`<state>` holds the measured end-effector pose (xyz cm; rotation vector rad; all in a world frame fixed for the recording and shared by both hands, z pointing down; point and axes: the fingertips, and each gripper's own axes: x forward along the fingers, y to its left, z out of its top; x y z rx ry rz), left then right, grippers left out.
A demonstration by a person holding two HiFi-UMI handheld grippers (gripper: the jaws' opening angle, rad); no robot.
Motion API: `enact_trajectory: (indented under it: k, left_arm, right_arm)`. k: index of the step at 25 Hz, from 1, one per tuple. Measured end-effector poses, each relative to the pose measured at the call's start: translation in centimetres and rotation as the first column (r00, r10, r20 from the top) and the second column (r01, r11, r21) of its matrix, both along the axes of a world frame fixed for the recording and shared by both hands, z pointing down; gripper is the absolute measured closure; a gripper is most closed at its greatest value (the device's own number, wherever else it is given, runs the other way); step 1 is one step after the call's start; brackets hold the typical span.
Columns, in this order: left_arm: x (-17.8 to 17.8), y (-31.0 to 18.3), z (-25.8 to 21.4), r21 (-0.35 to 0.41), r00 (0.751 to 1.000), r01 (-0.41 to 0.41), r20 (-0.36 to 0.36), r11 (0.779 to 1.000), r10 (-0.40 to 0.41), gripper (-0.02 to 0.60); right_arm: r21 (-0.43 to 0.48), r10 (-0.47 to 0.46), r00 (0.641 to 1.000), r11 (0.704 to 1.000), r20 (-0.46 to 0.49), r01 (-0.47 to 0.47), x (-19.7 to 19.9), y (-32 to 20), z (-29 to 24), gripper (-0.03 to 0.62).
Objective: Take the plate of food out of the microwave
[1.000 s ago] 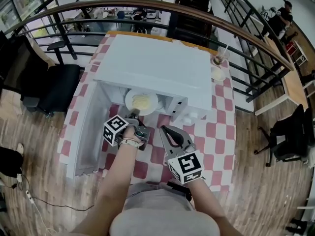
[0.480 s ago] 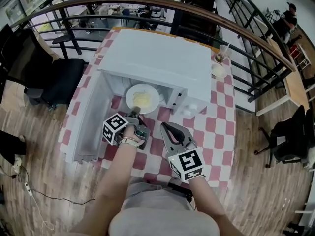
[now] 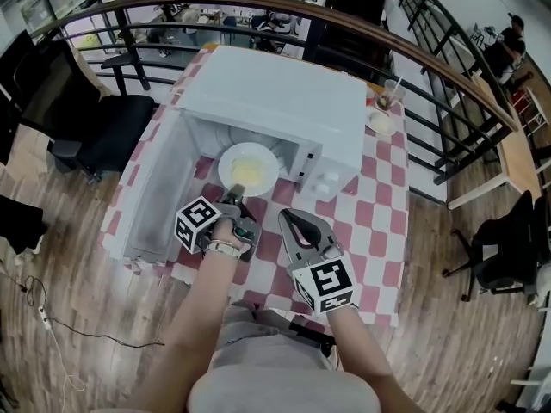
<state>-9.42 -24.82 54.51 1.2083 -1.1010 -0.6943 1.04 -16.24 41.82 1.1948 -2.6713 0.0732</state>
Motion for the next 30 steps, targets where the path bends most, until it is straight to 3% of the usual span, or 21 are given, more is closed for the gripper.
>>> enact_trajectory:
  k: [19,30]
  left_arm:
    - [0.0,4.5,-4.4,0.004,1.0,0.03,0.009,1.0,-0.03,0.572]
    - [0.4,6.6,-7.1,-0.005,1.0,-0.011,-0.014,1.0,0.011,0.572]
  right_arm:
    - [0.039,-0.022,0.999,0.999,0.028,0.021,0.8,1.4,-2.0,0.568]
    - [0.076,0.023,0.999,0.997,0.047,-0.026,0.9,0.7,-3.8,0.568]
